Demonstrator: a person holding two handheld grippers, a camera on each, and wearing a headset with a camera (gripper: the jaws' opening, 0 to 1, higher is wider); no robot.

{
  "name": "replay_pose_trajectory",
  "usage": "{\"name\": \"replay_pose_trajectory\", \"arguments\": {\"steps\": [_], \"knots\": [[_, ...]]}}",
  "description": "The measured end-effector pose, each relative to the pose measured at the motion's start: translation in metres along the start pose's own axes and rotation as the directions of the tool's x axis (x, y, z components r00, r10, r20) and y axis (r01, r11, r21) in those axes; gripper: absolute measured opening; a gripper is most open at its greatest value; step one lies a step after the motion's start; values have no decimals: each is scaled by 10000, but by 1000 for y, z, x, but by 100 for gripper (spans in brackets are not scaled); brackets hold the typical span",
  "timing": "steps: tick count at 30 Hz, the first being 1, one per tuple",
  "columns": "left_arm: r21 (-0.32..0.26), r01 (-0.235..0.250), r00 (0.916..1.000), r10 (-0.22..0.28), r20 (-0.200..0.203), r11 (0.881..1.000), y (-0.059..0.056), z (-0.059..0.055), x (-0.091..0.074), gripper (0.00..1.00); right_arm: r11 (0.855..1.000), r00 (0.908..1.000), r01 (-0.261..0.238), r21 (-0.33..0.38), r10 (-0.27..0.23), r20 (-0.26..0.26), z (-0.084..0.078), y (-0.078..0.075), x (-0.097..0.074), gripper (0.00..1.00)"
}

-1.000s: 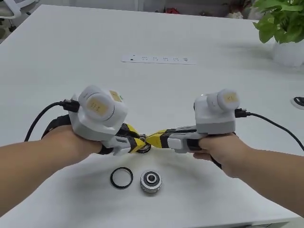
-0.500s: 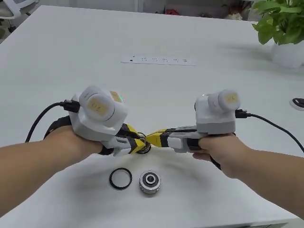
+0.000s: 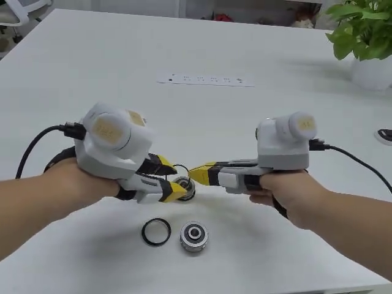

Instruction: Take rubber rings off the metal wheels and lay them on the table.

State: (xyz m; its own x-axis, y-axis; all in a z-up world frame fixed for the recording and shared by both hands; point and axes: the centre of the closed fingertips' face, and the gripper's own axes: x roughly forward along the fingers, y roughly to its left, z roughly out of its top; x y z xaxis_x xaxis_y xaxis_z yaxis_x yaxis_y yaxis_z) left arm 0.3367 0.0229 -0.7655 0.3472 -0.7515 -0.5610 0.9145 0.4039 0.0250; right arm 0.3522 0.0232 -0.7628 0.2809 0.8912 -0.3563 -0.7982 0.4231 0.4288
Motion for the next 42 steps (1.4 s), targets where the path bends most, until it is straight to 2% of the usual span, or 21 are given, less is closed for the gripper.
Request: {"name": "replay_pose_trajectory", "arguments": {"steps": [2, 10, 18, 22, 34, 42], "knots": [[-114, 34, 9998, -32, 195, 9999, -1, 3, -4, 27, 10000, 10000, -44, 20, 43, 62, 2, 2, 0, 0], [97, 47, 9976, -54, 692, 9999, -4, 12, -23, 33, 9996, 9991, -296, 41, 295, 296, 10, 10, 0, 0], [320, -25, 9970, 0, 773, 9995, -6, 6, -43, 41, 9984, 9978, -550, 114, 545, 385, 14, 18, 1, 0], [211, -58, 9965, 40, 839, 9998, -6, 2, -51, 45, 9972, 9968, -721, 175, 714, 348, 14, 24, 2, 0], [14, -197, 9963, 195, 834, 9998, -9, -10, -65, 52, 9886, 9879, -1444, 423, 1465, -509, -9, 44, 10, 0], [70, -256, 9967, 249, 770, 9996, -11, -13, -70, 54, 9791, 9726, -1903, 710, 1979, -1217, -27, 58, 15, 0]]}}
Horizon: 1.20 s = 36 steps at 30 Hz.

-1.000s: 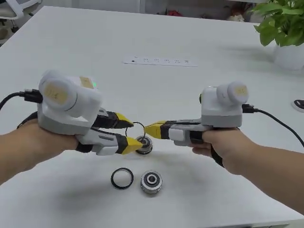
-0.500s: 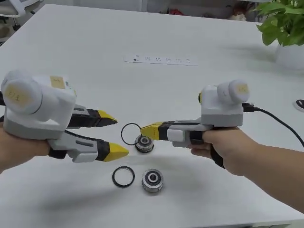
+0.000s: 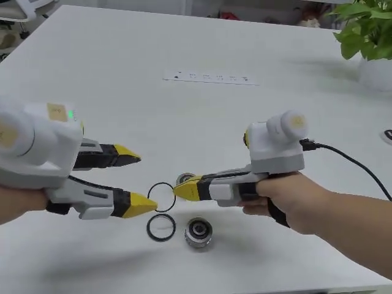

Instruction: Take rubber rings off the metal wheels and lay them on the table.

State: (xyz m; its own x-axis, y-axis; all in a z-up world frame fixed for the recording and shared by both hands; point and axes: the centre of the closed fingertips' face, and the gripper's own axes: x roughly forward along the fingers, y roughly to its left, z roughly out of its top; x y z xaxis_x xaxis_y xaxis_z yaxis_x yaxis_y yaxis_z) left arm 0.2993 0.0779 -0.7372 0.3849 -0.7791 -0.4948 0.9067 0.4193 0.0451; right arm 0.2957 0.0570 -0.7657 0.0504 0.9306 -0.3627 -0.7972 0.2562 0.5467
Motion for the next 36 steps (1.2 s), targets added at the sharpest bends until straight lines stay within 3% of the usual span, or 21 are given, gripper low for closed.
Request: {"name": "replay_pose_trajectory", "arguments": {"steps": [5, 14, 19, 27, 36], "knots": [[-102, -56, 10000, 55, -47, 9999, 0, -4, -2, 54, 9997, 9978, -145, 211, 159, -636, -17, 0, 3, 0], [-132, -72, 10000, 71, -65, 9999, 0, -4, -3, 53, 9988, 9932, -309, 380, 350, -1107, -27, 3, 6, 0], [-125, -52, 9999, 51, -98, 9999, -1, -5, -2, 53, 9990, 9888, -158, 424, 219, -1474, -34, -1, 7, 0], [-128, -60, 9998, 58, -175, 9999, -2, -7, -2, 53, 9995, 9891, 42, 315, 4, -1470, -34, -4, 6, 0], [-159, -96, 9998, 93, -193, 9998, -1, -9, -4, 53, 9999, 9905, 76, 152, -55, -1374, -31, -4, 7, 9]]}}
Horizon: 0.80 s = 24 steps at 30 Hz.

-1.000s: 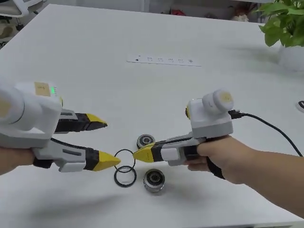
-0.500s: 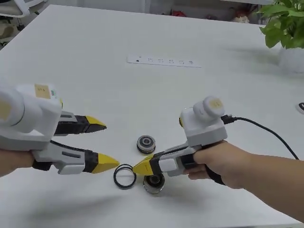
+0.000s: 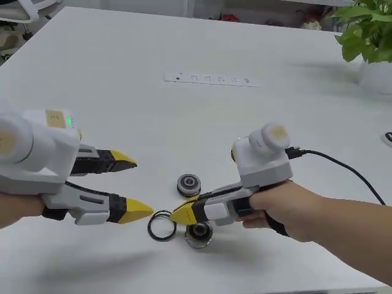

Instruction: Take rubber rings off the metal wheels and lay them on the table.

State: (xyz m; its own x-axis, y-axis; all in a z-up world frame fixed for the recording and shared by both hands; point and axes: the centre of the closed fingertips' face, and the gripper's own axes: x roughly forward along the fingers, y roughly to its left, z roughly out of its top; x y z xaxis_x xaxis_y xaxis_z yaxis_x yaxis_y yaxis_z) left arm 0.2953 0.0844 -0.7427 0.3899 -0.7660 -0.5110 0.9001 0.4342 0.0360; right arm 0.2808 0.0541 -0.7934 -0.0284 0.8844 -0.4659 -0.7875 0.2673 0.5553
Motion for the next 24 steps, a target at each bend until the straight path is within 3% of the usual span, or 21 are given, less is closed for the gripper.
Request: {"name": "replay_pose_trajectory", "arguments": {"steps": [13, 24], "knots": [[-12, -33, 10000, 33, -48, 10000, 7, 1, 6, 52, 9985, 9979, 277, -473, -248, 605, 18, -5, -11, 15], [55, -4, 10000, 4, -83, 10000, 16, 7, 19, 51, 9856, 9857, 1211, -1183, -1054, 1314, 37, -22, -26, 20]]}}
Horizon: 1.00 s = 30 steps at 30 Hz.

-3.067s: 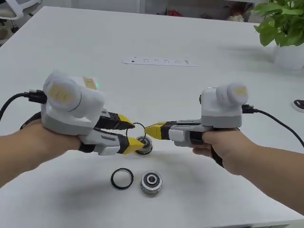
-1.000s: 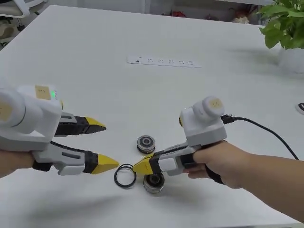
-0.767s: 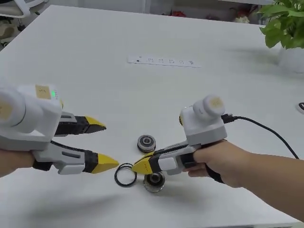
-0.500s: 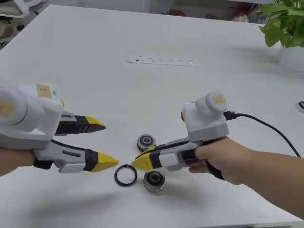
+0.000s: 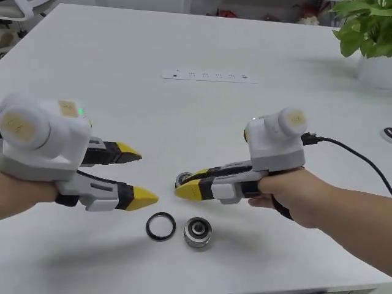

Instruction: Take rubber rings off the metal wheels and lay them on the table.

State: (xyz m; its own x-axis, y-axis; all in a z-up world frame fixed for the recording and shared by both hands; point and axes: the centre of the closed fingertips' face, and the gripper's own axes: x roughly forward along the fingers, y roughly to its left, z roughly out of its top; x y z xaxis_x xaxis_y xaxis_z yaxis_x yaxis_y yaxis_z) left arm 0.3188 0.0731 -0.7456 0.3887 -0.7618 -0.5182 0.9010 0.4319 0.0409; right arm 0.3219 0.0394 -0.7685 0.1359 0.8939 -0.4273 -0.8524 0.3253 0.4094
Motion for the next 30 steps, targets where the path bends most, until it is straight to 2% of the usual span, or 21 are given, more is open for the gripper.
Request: {"name": "replay_pose_trajectory", "arguments": {"steps": [8, 13, 22, 30], "knots": [[72, 107, 9999, -107, -15, 9999, 4, 6, 14, 50, 9931, 9955, 927, -725, -911, 254, 6, -22, -8, 23], [88, 199, 9998, -198, -56, 9998, 6, 8, 23, 48, 9881, 9919, 1268, -870, -1252, 232, 4, -33, -12, 26], [-37, 338, 9991, -339, -258, 9994, 8, 4, 40, 46, 9810, 9882, 1509, -1219, -1531, -90, -7, -40, -15, 26], [-119, 472, 9979, -477, -428, 9988, 5, 0, 51, 41, 9774, 9871, 1364, -1616, -1479, -614, -22, -38, -10, 26]]}}
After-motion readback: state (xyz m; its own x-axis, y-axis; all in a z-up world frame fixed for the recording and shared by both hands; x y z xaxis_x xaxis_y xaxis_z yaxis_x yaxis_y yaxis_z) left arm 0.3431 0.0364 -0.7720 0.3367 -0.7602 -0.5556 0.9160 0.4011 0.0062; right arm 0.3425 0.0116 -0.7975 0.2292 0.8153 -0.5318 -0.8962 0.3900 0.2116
